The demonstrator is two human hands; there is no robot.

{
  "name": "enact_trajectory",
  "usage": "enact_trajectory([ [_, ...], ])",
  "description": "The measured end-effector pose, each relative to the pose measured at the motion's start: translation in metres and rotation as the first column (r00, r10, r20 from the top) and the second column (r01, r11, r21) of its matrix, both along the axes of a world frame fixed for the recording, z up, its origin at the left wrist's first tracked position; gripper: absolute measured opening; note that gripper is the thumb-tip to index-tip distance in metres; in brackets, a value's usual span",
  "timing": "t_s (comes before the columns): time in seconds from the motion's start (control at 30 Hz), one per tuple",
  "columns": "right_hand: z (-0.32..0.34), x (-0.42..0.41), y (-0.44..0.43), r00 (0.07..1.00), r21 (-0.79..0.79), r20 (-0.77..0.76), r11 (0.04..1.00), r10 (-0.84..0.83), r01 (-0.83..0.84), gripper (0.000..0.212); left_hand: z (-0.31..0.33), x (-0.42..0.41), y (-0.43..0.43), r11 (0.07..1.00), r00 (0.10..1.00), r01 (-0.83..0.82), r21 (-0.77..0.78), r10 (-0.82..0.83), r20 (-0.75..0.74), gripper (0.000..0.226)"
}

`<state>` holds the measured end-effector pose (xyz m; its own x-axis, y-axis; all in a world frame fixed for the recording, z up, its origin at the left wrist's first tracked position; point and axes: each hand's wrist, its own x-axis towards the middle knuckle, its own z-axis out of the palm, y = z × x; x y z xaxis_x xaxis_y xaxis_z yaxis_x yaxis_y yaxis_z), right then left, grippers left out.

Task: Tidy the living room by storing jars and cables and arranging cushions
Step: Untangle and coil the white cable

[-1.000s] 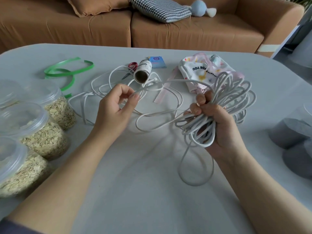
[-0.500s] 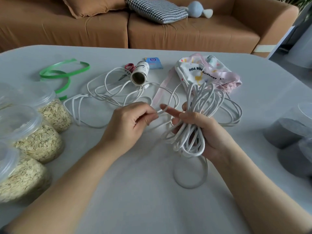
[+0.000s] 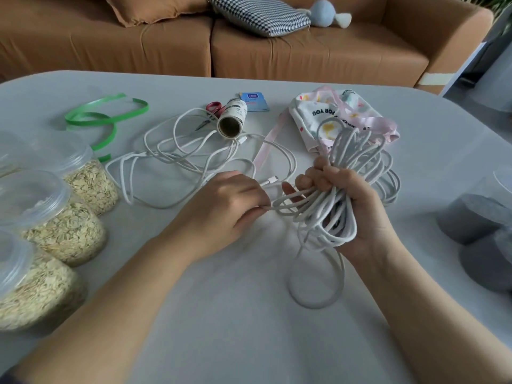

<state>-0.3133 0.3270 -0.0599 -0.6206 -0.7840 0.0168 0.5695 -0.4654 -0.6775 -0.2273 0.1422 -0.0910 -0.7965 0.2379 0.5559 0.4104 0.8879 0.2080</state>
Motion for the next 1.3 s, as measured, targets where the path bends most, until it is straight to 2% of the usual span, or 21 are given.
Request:
enact_trajectory([
  [0.07,0.0,0.001,0.002,0.989,-0.152,0.091,0.983,0.12,-0.105,0.028,-0.001,-0.002,-0.006,1.0,1.0,-0.016,-0.013,0.016,-0.013,0.017],
  [0.13,0.0,-0.002,0.004,0.954,-0.21,0.167,0.955,0.248,-0.211,0.02,-0.001,-0.001,-0.013,0.998,0.997,-0.07,-0.006,0.07,-0.032,0.016],
  [0.2,0.001,-0.006,0.007,0.914,-0.151,0.177,0.927,0.366,-0.342,0.018,0.001,0.001,-0.019,0.986,0.985,-0.157,0.048,0.16,-0.062,0.015],
  [0.3,0.001,-0.007,0.008,0.867,0.017,0.133,0.874,0.48,-0.486,0.023,0.006,0.006,-0.026,0.951,0.958,-0.252,0.177,0.272,-0.094,0.015],
  [0.4,-0.003,0.0,0.007,0.858,0.156,0.099,0.844,0.503,-0.513,0.035,0.008,0.012,-0.024,0.904,0.958,-0.248,0.347,0.282,-0.05,0.023],
  [0.47,-0.005,0.004,0.006,0.887,0.249,0.064,0.853,0.458,-0.458,0.039,0.009,0.013,-0.019,0.885,0.955,-0.264,0.383,0.295,-0.022,0.022],
  [0.53,-0.005,0.006,0.005,0.918,0.331,0.003,0.866,0.397,-0.376,0.032,0.01,0.014,-0.014,0.867,0.949,-0.284,0.408,0.314,-0.006,0.017],
  [0.63,-0.001,0.01,0.003,0.922,0.352,-0.053,0.871,0.383,-0.342,0.026,0.013,0.014,-0.012,0.843,0.947,-0.291,0.453,0.32,0.015,0.016],
  [0.73,-0.003,0.011,0.003,0.879,0.354,-0.06,0.834,0.472,-0.424,0.027,0.013,0.014,-0.009,0.824,0.949,-0.285,0.49,0.316,0.021,0.022],
  [0.8,-0.005,0.01,0.004,0.829,0.383,-0.015,0.769,0.559,-0.512,0.035,0.013,0.013,-0.006,0.807,0.957,-0.263,0.529,0.289,0.035,0.027],
  [0.87,-0.006,0.011,0.004,0.806,0.43,-0.016,0.732,0.592,-0.529,0.029,0.012,0.013,-0.003,0.79,0.965,-0.239,0.565,0.257,0.049,0.029],
  [0.97,-0.003,0.011,0.005,0.832,0.491,-0.078,0.748,0.549,-0.447,0.026,0.011,0.013,-0.002,0.764,0.972,-0.218,0.607,0.228,0.061,0.028],
  [1.03,-0.002,0.01,0.005,0.869,0.476,-0.101,0.791,0.484,-0.384,0.023,0.011,0.013,-0.002,0.757,0.972,-0.214,0.617,0.227,0.058,0.029],
  [1.13,0.0,0.002,0.004,0.935,0.358,-0.139,0.897,0.326,-0.259,0.019,0.01,0.014,-0.005,0.777,0.965,-0.23,0.586,0.261,0.033,0.025],
  [1.2,0.001,-0.004,0.005,0.967,0.233,-0.1,0.951,0.233,-0.205,0.026,0.007,0.013,-0.008,0.761,0.962,-0.235,0.604,0.271,0.033,0.021],
  [1.27,0.001,-0.007,0.006,0.987,0.164,-0.059,0.977,0.148,-0.137,0.028,0.004,0.011,-0.011,0.724,0.951,-0.264,0.637,0.304,0.048,0.017],
  [1.3,0.002,-0.007,0.007,0.994,0.183,-0.043,0.979,0.101,-0.091,0.024,0.003,0.009,-0.012,0.71,0.943,-0.282,0.646,0.329,0.05,0.017],
])
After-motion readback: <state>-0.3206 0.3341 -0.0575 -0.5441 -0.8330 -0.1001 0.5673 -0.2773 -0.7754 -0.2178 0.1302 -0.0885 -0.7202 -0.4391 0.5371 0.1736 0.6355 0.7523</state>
